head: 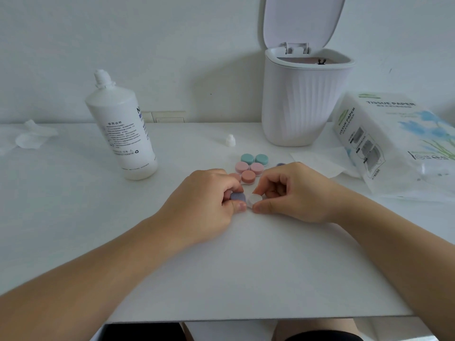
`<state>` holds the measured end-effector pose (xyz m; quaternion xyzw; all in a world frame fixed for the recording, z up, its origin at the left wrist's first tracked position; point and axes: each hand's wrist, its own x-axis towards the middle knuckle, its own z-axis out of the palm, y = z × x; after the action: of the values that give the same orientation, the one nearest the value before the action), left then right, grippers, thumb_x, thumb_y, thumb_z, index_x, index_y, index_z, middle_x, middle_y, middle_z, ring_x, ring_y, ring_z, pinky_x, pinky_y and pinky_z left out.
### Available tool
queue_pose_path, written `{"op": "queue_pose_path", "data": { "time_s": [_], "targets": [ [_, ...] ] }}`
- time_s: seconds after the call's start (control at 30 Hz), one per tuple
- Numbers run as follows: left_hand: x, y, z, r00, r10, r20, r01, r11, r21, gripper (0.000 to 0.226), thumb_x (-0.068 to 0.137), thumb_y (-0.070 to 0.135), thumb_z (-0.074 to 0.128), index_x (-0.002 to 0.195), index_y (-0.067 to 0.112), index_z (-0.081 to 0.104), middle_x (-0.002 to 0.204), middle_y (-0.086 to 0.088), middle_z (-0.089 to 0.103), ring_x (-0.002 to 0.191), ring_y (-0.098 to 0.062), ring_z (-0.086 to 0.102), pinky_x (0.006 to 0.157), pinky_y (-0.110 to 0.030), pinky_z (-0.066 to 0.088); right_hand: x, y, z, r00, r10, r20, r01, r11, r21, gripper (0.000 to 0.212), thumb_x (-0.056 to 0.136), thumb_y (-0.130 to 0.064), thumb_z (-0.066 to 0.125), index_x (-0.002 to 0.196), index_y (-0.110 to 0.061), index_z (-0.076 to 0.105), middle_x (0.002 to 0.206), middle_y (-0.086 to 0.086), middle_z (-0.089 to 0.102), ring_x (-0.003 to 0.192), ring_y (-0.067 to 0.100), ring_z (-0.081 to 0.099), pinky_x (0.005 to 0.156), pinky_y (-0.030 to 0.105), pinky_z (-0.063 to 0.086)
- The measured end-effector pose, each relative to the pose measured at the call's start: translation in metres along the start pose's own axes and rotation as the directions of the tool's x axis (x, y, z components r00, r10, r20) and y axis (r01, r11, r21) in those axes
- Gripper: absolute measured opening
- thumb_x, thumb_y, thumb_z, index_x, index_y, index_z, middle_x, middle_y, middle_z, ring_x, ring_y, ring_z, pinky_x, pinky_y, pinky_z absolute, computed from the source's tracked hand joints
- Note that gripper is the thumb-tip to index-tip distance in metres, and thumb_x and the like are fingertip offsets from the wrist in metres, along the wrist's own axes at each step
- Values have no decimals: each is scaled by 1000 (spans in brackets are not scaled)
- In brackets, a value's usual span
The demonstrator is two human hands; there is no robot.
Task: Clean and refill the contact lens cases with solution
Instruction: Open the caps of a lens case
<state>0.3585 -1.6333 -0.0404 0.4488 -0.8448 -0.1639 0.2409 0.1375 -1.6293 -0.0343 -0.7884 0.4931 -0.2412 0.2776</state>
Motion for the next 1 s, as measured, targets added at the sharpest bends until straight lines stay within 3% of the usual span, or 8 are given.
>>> {"op": "queue_pose_path", "data": {
  "time_s": [0.1, 0.3, 0.4, 0.47, 0.57, 0.7, 0.83, 1.0],
  "targets": [
    [2, 0, 0, 1000, -7, 2, 7, 1000, 7, 45, 83, 31, 80, 61, 40, 42, 68, 11, 46, 66, -2, 49, 57, -20, 31, 0, 0, 1, 1000, 0, -12, 0, 1000, -11, 23, 77, -30, 86, 72, -31, 63, 51, -19, 49, 50, 3, 42, 53, 13, 35],
    [1, -1, -5, 997, -69, 45, 75, 986, -150, 37, 65, 51, 88, 75, 25, 64, 76, 5, 59, 100, -18, 69, 78, -47, 55, -2, 0, 0, 1000, -9, -1, 9, 1000, -22, 17, 79, -30, 85, 83, -24, 70, 54, -16, 49, 52, 3, 41, 54, 14, 36],
    [2, -2, -9, 994, -60, 88, 71, 989, -126, 51, 56, 62, 87, 94, 33, 68, 87, 11, 63, 84, 1, 63, 71, -29, 51, -2, 0, -2, 1000, 5, 18, -5, 1000, -18, 17, 80, -30, 84, 89, -23, 72, 56, -16, 51, 52, 2, 43, 56, 14, 38],
    [1, -5, -12, 993, -8, 118, 26, 988, -152, 52, 64, 50, 90, 110, 36, 70, 95, 16, 63, 70, 5, 55, 63, -13, 39, -2, 0, -3, 1000, 6, 22, -5, 1000, -20, 17, 80, -29, 84, 91, -24, 72, 56, -18, 52, 52, 1, 44, 56, 13, 38],
    [-3, -9, -17, 990, 74, 117, -48, 977, -209, 39, 74, 24, 85, 109, 37, 73, 91, 20, 64, 58, -8, 50, 57, -19, 41, -2, 0, -3, 1000, 10, 26, -9, 1000, -24, 16, 80, -29, 84, 91, -25, 72, 56, -20, 52, 51, 1, 45, 56, 11, 37],
    [-3, -9, -16, 994, 49, 96, -28, 977, -211, 31, 74, 27, 75, 102, 42, 74, 66, 16, 54, 62, -22, 57, 64, -37, 50, -2, -1, -4, 999, 17, 34, -17, 1000, -12, 15, 80, -28, 84, 90, -25, 72, 55, -18, 51, 51, 2, 43, 54, 10, 36],
    [-1, -10, -16, 991, 83, 102, -64, 982, -178, 33, 73, 34, 87, 98, 45, 70, 88, 30, 59, 63, -6, 53, 61, -18, 39, -3, -1, -5, 999, 29, 42, -29, 1000, -11, 16, 79, -28, 85, 89, -25, 72, 56, -16, 51, 51, 2, 43, 53, 11, 35],
    [-1, -8, -16, 990, 104, 99, -84, 979, -186, 34, 74, 23, 86, 104, 33, 75, 82, 30, 58, 58, -8, 49, 58, -11, 36, -2, -2, -5, 999, 23, 42, -23, 1000, 5, 15, 79, -26, 85, 87, -25, 72, 54, -16, 49, 49, 2, 41, 52, 9, 34]
  ]
}}
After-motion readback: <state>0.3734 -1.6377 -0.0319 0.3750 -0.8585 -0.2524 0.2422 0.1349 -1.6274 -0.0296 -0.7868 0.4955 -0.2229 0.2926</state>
